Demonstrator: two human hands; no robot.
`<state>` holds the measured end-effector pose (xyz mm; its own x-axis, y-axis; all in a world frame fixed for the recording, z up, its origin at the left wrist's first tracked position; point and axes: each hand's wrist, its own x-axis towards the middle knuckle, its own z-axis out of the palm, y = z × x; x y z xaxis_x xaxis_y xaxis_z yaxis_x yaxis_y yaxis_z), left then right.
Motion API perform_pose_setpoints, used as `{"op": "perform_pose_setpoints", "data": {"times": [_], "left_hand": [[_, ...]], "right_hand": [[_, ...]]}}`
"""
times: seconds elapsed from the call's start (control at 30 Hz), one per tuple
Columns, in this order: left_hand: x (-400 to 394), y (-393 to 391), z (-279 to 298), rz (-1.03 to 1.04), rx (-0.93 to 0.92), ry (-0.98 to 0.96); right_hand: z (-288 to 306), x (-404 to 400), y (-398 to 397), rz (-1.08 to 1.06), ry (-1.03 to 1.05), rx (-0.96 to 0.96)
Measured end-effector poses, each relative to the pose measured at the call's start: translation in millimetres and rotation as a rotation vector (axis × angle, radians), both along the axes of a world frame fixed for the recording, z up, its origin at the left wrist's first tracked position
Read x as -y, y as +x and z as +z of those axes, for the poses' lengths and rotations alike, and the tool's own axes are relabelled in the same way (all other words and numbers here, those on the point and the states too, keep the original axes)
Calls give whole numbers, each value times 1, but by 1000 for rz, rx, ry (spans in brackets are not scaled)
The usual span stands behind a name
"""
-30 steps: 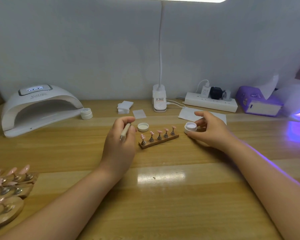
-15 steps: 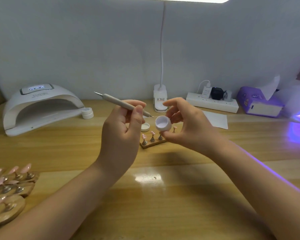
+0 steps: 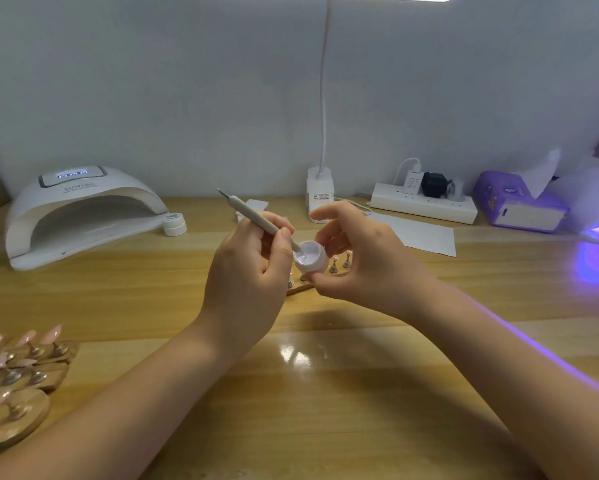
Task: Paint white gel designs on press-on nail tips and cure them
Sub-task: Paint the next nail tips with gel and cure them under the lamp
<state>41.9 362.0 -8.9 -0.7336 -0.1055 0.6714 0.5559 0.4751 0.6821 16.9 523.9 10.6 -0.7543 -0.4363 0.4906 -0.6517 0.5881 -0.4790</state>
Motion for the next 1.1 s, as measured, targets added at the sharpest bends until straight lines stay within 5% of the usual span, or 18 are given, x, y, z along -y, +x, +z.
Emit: {"op": "perform_pose_setpoints", "data": {"times": [0.63, 1.1], "left_hand": [[-3, 5, 9, -8, -49, 82], [-5, 11, 30, -86, -11, 442]], "right_hand": [[-2, -2, -2, -10, 17, 10], [-5, -3, -6, -15, -13, 13]]}}
